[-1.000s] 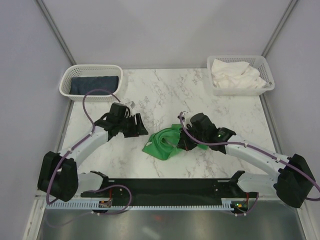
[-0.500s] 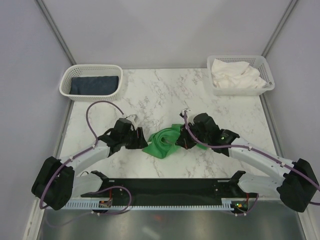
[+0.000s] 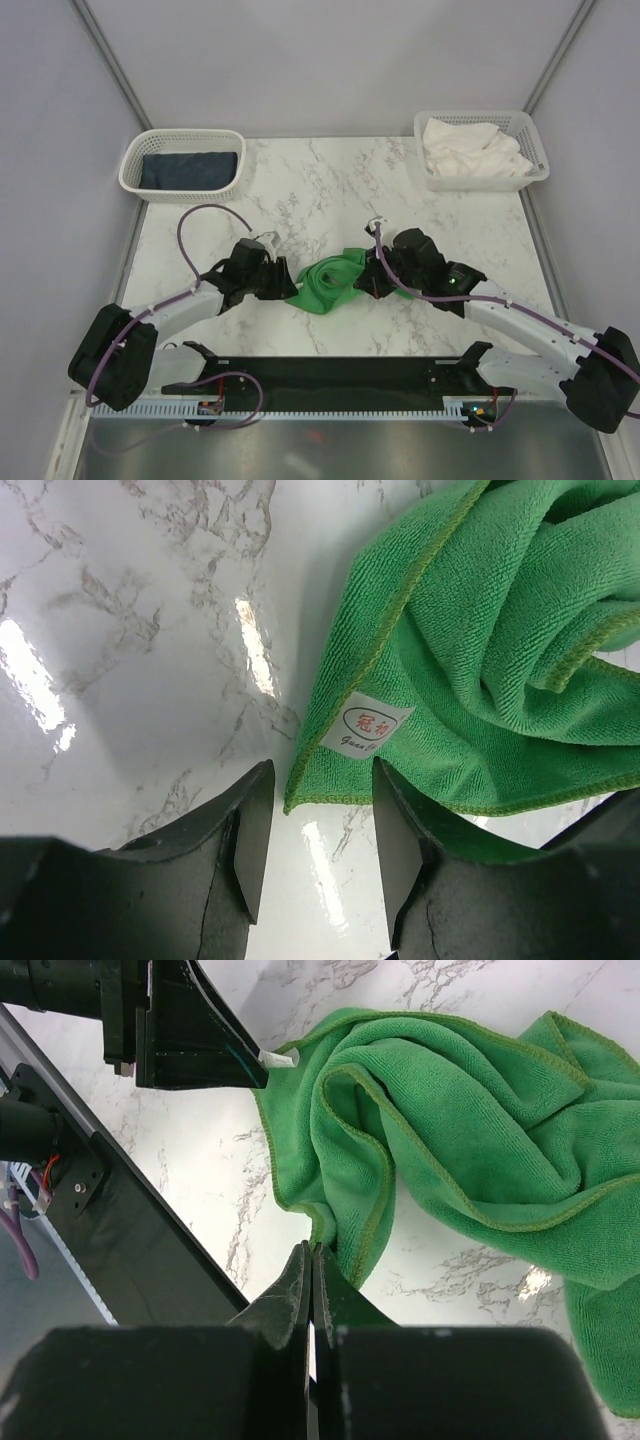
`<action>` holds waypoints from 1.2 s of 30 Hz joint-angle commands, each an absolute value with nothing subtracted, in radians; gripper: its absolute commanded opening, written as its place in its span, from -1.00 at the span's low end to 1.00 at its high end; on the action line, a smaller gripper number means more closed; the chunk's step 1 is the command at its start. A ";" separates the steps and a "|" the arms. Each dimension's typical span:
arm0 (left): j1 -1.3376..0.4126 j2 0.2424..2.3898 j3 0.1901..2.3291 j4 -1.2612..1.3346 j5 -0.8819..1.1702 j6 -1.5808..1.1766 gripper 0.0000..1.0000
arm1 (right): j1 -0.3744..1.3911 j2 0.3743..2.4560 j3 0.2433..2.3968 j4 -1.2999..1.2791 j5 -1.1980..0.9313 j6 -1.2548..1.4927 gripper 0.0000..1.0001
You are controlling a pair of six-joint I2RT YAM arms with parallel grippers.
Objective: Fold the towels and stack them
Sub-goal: Flatten out the crumpled towel
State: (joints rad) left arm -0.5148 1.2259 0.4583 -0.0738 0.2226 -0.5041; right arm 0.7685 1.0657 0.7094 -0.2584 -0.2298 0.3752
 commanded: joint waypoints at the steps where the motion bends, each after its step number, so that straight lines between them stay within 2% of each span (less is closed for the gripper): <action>1: -0.523 1.200 0.459 -0.060 0.229 -0.515 0.04 | 0.770 1.028 0.703 -0.232 -0.215 0.377 -1.00; 13: -0.545 1.282 0.479 -0.087 0.235 -0.532 -0.03 | 0.770 0.999 0.703 -0.230 -0.199 0.388 -1.00; 16: -0.551 1.293 0.480 -0.095 0.241 -0.538 -0.17 | 0.770 0.993 0.704 -0.232 -0.199 0.390 -1.00; 17: -0.554 1.290 0.479 -0.097 0.242 -0.540 -0.42 | 0.770 0.992 0.704 -0.232 -0.198 0.393 -1.00; 20: -0.554 1.278 0.497 -0.110 0.273 -0.563 -0.95 | 0.770 0.988 0.713 -0.238 -0.184 0.400 -1.00; 24: -0.554 1.177 0.619 -0.257 0.337 -0.609 -0.95 | 0.770 0.965 0.823 -0.316 -0.077 0.397 -1.00; 26: -0.554 1.083 0.711 -0.308 0.379 -0.650 -0.96 | 0.770 0.953 0.951 -0.391 0.024 0.379 -1.00; 29: -0.554 1.003 0.988 -0.396 0.429 -0.715 -0.95 | 0.770 0.925 1.122 -0.478 0.135 0.365 -1.00; 32: -0.554 0.947 1.176 -0.475 0.439 -0.771 -0.95 | 0.770 0.868 1.256 -0.502 0.143 0.342 -1.00; 36: -0.554 0.893 1.322 -0.479 0.449 -0.889 -0.95 | 0.770 0.805 1.399 -0.485 0.166 0.345 -1.00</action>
